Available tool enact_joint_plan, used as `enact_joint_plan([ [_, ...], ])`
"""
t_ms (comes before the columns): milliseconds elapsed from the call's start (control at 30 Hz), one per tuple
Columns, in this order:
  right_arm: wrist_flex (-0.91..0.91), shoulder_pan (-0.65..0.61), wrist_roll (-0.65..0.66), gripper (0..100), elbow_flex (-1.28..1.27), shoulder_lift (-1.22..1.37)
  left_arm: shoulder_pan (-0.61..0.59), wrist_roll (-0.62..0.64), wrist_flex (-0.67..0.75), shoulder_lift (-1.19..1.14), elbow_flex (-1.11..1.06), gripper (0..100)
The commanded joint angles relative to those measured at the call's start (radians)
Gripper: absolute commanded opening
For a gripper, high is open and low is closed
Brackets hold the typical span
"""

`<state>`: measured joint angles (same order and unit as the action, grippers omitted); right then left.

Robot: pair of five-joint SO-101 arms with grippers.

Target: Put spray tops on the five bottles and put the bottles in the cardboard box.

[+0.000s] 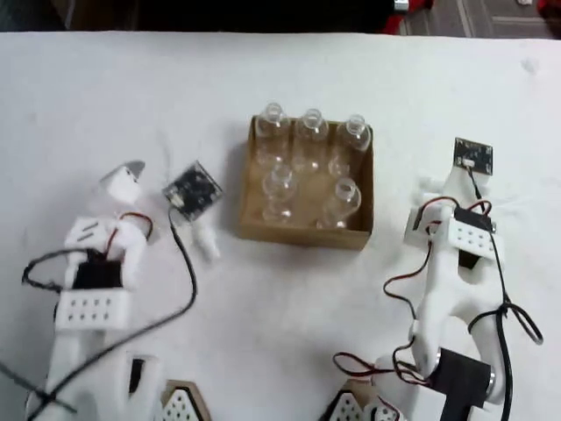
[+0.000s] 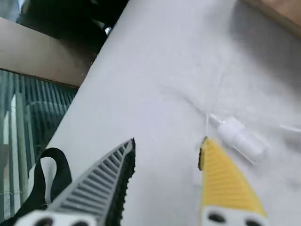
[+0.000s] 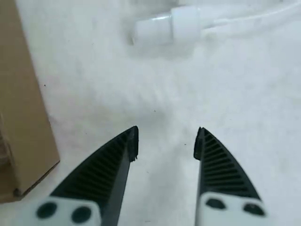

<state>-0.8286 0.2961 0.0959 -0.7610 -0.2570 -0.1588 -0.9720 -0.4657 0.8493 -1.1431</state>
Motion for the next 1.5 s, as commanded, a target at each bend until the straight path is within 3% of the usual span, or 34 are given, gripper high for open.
enact_joint_plan([
  [0, 0.008, 0.010, -0.011, 17.3, 0.035, -0.005, -0.064, 0.023, 0.003, -0.317, 0.242, 21],
  [67, 0.008, 0.013, -0.011, 17.3, 0.035, -0.005, -0.081, 0.029, -0.118, -0.489, 0.399, 21],
  [233, 0.008, 0.008, -0.011, 17.3, 0.034, -0.005, -0.097, 0.098, -0.574, -0.788, 0.832, 21],
  [333, 0.010, 0.008, -0.011, 17.3, 0.034, -0.005, -0.091, 0.038, -0.700, -0.863, 0.988, 21],
  [467, 0.010, 0.008, -0.011, 17.4, 0.034, -0.005, -0.065, 0.052, -0.680, -0.958, 1.082, 21],
  [667, 0.012, 0.007, -0.011, 17.5, 0.034, -0.005, -0.059, 0.416, -0.580, -1.106, 1.227, 21],
  [733, 0.012, 0.004, -0.011, 17.5, 0.034, -0.005, -0.038, 0.480, -0.575, -1.153, 1.277, 21],
  [900, 0.008, -0.028, -0.011, 17.4, 0.032, -0.005, 0.053, 0.479, -0.595, -1.250, 1.326, 29],
  [1067, 0.013, -0.028, -0.009, 17.6, 0.020, -0.004, 0.088, 0.347, -0.664, -1.271, 1.333, 29],
  [1467, 0.027, -0.030, -0.009, 17.6, 0.014, -0.005, -0.053, 0.457, -0.600, -1.276, 1.264, 29],
])
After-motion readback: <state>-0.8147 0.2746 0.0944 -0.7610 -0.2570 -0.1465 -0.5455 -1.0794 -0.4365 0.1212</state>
